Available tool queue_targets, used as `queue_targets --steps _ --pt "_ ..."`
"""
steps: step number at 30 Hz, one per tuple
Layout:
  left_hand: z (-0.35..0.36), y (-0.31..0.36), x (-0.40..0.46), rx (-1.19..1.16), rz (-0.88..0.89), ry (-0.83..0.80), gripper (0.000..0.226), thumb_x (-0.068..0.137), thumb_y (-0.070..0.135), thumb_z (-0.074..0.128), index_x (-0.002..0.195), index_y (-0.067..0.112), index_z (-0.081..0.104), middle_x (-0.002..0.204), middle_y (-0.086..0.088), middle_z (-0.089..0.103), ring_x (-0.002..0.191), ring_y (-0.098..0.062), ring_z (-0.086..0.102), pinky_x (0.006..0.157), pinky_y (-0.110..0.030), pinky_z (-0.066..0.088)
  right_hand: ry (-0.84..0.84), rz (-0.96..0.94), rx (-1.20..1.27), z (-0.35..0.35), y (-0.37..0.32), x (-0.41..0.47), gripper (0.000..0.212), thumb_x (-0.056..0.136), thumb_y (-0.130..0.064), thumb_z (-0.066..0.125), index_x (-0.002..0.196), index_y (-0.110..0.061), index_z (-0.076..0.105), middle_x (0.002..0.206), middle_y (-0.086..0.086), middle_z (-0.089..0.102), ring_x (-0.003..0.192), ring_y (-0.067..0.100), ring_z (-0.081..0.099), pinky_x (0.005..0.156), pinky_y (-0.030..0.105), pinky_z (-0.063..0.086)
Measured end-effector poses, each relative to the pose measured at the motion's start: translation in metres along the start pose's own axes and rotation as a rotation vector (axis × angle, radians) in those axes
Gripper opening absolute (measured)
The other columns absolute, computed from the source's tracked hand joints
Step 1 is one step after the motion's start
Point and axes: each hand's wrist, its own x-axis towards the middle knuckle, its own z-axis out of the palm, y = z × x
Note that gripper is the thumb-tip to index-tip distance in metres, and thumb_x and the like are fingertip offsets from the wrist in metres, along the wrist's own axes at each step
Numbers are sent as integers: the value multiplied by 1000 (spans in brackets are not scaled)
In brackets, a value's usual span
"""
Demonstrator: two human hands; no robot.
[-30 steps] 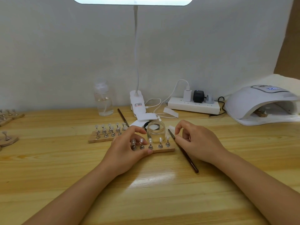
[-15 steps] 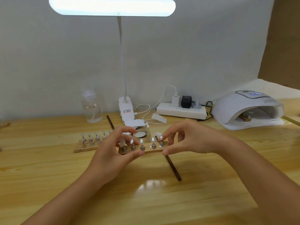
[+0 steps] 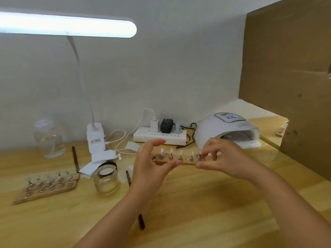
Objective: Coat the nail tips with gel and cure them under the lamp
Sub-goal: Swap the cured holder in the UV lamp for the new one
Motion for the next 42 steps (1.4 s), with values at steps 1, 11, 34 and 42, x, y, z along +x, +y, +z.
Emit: queue_targets --steps 1,11,34,42 --pt "13 0 4 -20 -8 -5 54 51 37 76 96 44 47 115 5 50 91 -17 63 79 -31 55 26 16 49 -4 10 -4 19 69 -40 75 85 -39 65 84 -13 55 70 -1 49 62 14 40" --pt "130 8 38 -449 -269 97 78 70 3 74 134 21 33 117 4 44 91 -2 50 59 1 43 293 213 214 -29 78 -24 18 70 -17 78 85 -20 70 78 -5 60 66 -11 50 60 2 37" --pt "161 -3 36 -305 -227 10 34 84 -7 46 78 26 52 83 4 63 71 2 57 56 -2 39 465 535 -100 -1 105 1 32 72 -39 68 47 -28 51 45 -14 48 52 3 45 45 20 29" --pt "163 -10 39 -339 -238 29 35 82 -9 45 78 24 56 80 4 62 70 2 57 59 -6 42 516 626 -156 11 109 43 21 74 -22 63 58 -14 53 57 2 50 65 31 45 49 25 32"
